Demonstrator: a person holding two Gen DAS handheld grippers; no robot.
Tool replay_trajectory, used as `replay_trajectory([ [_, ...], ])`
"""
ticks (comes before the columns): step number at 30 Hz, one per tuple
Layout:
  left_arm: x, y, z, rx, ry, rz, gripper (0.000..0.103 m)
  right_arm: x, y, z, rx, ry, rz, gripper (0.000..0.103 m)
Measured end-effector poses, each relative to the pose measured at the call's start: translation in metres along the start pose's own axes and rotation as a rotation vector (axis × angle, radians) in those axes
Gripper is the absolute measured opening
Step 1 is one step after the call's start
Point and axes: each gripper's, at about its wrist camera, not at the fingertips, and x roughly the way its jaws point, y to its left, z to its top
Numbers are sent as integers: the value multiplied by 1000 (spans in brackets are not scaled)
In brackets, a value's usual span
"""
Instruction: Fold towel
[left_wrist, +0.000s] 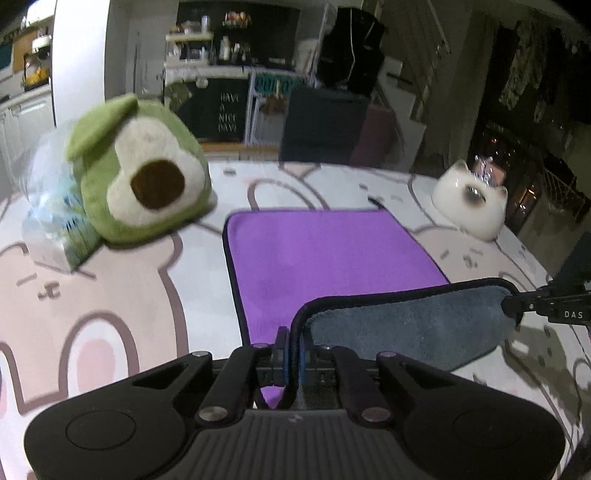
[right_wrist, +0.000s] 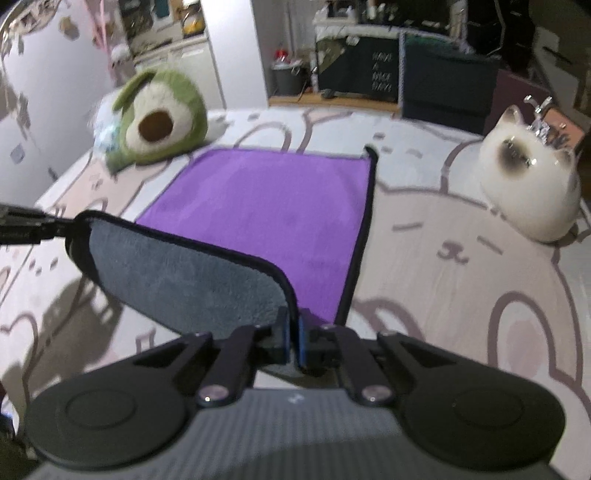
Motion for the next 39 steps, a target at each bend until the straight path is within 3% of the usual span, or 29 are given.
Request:
replay_trajectory([
  [19,20,7,47,-53,-252,63,6,11,-12,60,74,-234,-73,6],
  [27,49,20,63,-74,-273,66,6,38,-17,83,84,-275,-120,6],
  [39,103,40,89,-52,-236,69,6,86,-27,106,112,-251,-144,6],
])
